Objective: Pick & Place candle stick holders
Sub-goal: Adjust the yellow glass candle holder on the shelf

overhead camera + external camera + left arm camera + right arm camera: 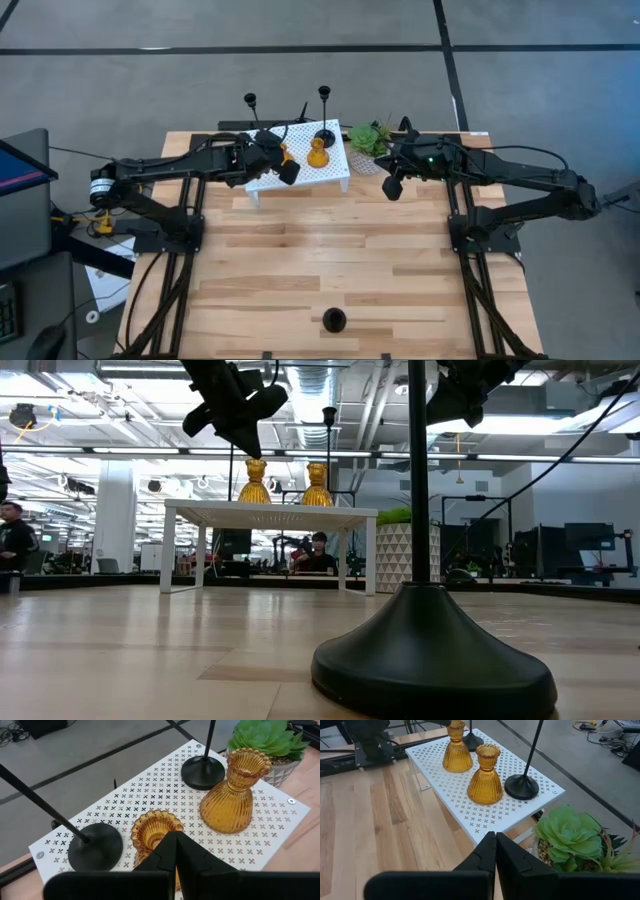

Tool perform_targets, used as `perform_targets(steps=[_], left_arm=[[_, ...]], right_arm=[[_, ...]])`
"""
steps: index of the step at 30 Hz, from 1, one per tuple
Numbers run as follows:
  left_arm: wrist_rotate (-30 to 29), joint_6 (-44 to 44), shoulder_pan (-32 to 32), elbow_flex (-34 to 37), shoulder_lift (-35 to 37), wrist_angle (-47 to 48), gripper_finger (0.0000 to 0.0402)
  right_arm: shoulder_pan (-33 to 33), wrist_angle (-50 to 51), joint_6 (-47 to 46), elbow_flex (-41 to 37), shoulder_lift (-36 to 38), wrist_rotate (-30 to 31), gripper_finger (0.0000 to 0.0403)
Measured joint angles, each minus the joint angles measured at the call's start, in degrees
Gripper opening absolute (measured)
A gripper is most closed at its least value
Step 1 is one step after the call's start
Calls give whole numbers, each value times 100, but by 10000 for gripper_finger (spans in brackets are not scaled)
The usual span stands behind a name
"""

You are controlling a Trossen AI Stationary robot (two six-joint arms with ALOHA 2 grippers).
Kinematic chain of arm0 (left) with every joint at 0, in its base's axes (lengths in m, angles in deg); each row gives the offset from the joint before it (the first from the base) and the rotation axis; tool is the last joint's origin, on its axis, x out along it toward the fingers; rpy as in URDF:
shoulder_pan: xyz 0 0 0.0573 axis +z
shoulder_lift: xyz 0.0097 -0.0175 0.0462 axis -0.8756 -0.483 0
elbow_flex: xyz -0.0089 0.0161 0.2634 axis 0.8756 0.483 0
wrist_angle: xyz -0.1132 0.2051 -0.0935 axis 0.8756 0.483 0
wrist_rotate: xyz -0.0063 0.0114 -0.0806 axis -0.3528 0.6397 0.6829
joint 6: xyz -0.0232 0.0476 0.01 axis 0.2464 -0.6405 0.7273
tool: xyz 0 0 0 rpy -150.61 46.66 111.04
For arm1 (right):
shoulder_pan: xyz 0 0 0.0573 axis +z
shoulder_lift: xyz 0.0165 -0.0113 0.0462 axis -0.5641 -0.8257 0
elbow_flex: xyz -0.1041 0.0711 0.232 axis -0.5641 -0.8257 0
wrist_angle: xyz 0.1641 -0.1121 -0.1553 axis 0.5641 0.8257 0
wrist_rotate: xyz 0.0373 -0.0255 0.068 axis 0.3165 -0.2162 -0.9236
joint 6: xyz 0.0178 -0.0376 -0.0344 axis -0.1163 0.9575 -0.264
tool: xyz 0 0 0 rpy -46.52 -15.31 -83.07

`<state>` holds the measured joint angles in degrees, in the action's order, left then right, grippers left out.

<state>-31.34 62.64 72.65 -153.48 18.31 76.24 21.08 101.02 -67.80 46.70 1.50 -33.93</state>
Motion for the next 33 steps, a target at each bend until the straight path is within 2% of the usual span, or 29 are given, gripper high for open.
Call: perform_targets(steps=[33], left_arm=[[-158, 130, -195, 0, -9, 101, 3]], right_arm=[[0, 0, 0, 0, 0, 0, 0]])
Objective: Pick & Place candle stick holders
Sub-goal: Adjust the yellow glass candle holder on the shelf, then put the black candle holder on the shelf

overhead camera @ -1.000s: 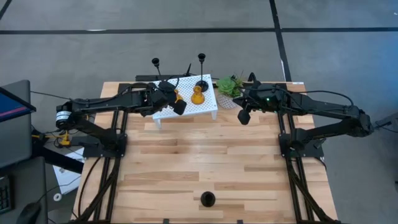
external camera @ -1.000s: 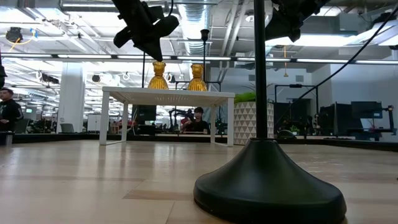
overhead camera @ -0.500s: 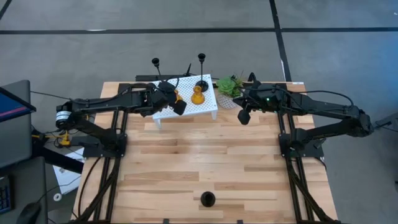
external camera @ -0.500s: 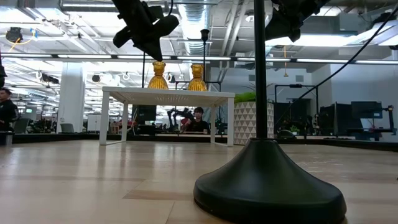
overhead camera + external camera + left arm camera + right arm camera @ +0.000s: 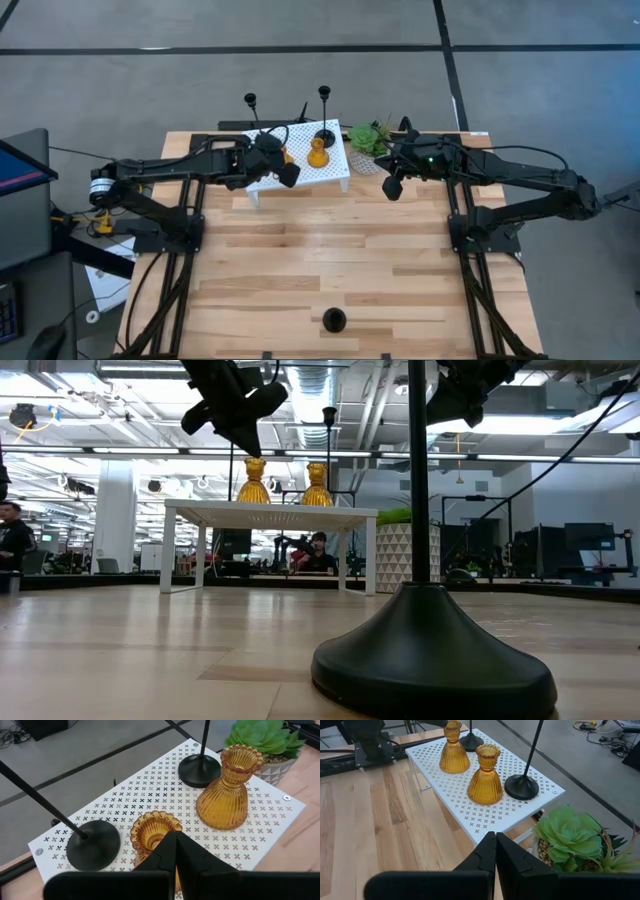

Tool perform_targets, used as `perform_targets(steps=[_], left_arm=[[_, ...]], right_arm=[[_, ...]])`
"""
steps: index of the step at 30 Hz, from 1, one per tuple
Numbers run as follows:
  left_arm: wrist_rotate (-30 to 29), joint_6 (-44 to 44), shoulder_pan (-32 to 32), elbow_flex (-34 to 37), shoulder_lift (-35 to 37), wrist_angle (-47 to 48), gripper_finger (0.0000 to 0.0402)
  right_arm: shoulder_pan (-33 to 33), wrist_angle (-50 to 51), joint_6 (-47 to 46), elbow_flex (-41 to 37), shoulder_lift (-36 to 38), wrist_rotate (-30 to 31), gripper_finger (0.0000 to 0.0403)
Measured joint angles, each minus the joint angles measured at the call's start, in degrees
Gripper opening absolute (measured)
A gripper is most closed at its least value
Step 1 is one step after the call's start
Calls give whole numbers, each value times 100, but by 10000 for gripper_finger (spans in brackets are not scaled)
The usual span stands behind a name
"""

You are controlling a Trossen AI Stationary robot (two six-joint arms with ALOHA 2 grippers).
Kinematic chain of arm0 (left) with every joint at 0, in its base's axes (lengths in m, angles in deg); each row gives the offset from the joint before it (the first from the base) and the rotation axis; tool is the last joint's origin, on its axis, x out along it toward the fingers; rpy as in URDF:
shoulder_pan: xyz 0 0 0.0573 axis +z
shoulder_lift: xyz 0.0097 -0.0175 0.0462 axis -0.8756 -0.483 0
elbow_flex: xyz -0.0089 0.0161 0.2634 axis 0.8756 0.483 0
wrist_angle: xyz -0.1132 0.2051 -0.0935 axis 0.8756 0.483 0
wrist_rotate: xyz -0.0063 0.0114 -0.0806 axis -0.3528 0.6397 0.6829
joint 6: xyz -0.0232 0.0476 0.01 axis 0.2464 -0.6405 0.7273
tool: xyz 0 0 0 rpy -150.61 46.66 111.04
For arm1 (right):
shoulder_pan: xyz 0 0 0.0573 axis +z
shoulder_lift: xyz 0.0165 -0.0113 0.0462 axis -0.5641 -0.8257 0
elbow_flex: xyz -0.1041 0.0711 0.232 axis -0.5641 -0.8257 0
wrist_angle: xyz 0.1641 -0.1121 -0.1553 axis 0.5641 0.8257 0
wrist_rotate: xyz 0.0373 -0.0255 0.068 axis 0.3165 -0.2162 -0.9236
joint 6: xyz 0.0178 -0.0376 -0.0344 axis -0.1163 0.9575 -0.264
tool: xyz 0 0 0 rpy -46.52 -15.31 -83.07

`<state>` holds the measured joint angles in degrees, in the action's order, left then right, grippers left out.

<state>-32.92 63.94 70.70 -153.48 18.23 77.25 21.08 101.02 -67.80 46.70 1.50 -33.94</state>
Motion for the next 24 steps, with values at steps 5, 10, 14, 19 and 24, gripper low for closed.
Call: perform_targets(steps=[5, 10, 14, 19, 24], left_arm=[[-60, 2, 0, 0, 0, 41, 3], [-67, 1, 0, 1, 0, 39, 3], [-62, -1, 0, 4, 36, 30, 3], [-16, -9, 0, 13, 134, 52, 4], [-21, -42, 0, 22, 249, -83, 4]], right_arm=[[0, 0, -1, 0, 0, -1, 0], [0, 0, 0, 0, 0, -2, 0], [0, 0, 0, 0, 0, -2, 0], [0, 0, 0, 0, 0, -2, 0], [-4, -37, 0, 4, 0, -2, 0]])
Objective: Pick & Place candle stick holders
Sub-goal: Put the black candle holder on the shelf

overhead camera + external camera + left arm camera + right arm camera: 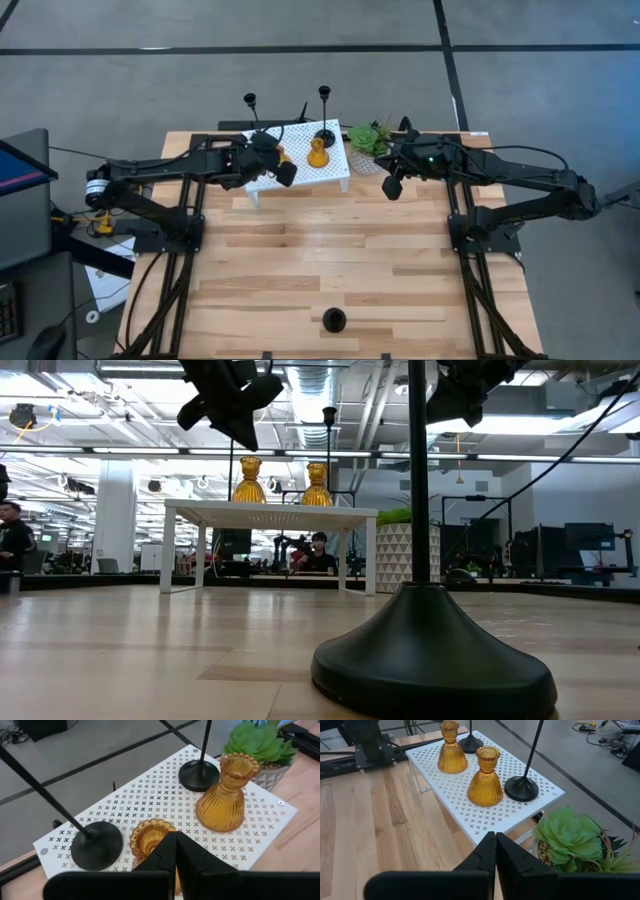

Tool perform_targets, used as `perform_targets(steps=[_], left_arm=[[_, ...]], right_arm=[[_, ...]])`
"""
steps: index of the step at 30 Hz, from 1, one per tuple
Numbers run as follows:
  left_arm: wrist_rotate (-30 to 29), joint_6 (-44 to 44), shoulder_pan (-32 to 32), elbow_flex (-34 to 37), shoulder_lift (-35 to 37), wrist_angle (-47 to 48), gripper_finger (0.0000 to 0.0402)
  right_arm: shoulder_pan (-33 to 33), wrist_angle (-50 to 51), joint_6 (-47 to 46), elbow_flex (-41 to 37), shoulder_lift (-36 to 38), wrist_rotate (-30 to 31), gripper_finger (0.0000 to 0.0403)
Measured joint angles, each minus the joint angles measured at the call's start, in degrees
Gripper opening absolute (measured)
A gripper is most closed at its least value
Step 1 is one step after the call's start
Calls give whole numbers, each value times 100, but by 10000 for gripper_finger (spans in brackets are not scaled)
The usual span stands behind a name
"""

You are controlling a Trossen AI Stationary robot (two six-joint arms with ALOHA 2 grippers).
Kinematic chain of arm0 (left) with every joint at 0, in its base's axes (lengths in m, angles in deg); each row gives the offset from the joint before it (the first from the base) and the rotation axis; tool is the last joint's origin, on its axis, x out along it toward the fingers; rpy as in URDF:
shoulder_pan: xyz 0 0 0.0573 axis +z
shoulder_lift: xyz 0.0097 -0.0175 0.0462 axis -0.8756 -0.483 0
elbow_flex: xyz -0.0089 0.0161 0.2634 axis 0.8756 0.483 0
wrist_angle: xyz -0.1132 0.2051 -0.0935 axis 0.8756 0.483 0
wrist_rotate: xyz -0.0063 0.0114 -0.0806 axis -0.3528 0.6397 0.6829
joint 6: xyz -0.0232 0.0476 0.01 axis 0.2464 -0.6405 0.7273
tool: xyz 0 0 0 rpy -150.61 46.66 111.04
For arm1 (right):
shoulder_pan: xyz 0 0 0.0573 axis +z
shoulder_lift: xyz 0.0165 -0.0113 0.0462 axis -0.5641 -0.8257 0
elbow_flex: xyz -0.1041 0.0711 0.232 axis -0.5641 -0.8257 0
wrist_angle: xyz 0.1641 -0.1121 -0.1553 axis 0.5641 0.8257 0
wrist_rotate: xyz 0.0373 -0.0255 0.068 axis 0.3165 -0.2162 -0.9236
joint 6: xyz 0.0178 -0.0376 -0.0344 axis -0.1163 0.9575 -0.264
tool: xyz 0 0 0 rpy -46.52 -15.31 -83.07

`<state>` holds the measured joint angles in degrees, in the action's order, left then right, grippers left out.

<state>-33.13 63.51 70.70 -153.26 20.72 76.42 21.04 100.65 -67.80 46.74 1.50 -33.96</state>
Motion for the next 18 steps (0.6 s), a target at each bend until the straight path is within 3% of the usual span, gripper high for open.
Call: perform_targets(steps=[6, 13, 18], left_arm=[[-6, -315, 0, 0, 33, -408, 4], [78, -1707, -360, -2, 88, -1797, 4], [769, -2639, -800, -16, 221, -2090, 4]], right_arm=[[4, -28, 0, 0, 0, 0, 0], [4, -30, 0, 0, 0, -6, 0], [39, -30, 2, 0, 0, -59, 0]])
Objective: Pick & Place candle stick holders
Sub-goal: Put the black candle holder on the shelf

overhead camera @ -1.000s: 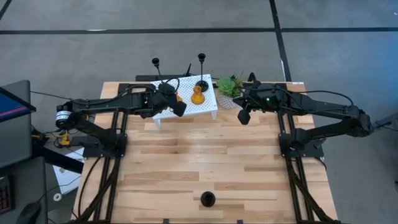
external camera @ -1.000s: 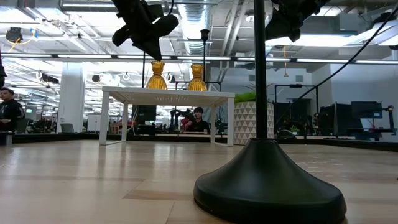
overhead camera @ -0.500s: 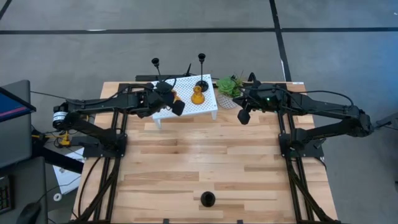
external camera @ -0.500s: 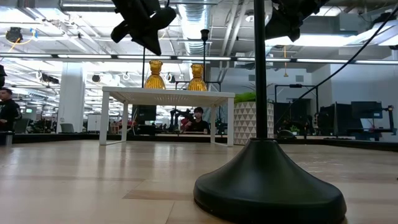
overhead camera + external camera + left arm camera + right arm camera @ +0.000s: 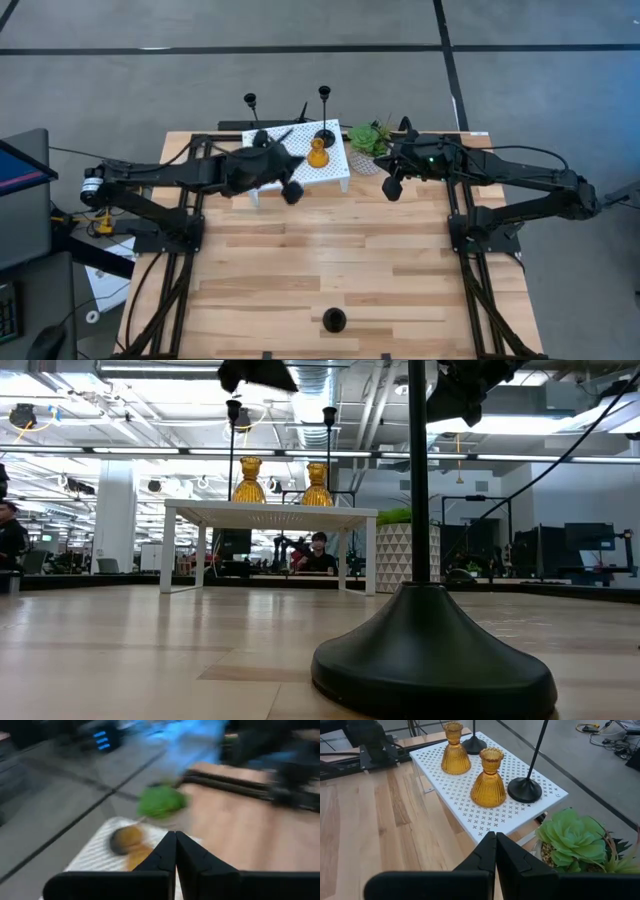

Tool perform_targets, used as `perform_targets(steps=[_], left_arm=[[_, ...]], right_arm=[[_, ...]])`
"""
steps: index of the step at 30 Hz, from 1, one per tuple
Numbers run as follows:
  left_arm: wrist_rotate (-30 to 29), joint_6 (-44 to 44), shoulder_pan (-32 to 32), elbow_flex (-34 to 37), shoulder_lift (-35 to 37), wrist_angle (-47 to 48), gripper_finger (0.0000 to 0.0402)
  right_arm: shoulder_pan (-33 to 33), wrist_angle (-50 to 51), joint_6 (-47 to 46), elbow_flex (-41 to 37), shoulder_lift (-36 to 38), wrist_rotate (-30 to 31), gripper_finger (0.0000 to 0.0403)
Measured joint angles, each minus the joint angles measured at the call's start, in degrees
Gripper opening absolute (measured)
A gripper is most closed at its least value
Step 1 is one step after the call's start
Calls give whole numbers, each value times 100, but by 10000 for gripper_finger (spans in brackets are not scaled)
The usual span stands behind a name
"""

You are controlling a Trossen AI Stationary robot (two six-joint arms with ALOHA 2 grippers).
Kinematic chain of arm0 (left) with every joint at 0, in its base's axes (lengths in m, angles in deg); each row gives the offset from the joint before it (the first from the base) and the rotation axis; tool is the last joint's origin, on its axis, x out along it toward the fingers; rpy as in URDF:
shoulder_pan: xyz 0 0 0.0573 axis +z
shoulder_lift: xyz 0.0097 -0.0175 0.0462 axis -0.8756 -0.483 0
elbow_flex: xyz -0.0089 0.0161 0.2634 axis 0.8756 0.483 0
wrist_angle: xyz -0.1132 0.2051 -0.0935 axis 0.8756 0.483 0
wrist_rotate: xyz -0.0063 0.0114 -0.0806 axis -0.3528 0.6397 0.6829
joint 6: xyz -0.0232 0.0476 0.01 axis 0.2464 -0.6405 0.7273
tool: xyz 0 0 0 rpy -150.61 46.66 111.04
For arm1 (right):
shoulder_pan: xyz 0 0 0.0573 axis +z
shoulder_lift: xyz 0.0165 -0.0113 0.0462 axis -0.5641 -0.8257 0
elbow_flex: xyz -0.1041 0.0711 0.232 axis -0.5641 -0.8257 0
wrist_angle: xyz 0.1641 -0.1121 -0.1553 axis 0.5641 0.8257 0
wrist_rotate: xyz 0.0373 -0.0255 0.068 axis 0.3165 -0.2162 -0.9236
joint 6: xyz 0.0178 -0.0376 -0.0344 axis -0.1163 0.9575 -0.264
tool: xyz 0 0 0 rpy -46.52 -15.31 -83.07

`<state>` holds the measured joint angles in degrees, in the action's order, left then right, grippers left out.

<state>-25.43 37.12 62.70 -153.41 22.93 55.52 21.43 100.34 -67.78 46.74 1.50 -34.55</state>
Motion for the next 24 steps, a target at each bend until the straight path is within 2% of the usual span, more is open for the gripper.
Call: perform_targets(steps=[8, 11, 15, 19, 24], left_arm=[[1627, -911, -1010, 0, 53, 10, 4], [1890, -911, -1317, 46, -39, -31, 5], [1934, -881, -1620, 408, -202, -408, 5], [2093, -628, -1779, 953, -402, -1192, 5], [3017, -332, -1899, 1674, -766, -2866, 5]], right_arm=[[50, -139, 59, 0, 0, -2, 0], [50, -212, 59, 0, 0, -2, 0], [62, -292, 59, 0, 0, -4, 0], [156, -325, 59, 0, 0, -7, 0], [325, -314, 196, 0, 2, -15, 0]])
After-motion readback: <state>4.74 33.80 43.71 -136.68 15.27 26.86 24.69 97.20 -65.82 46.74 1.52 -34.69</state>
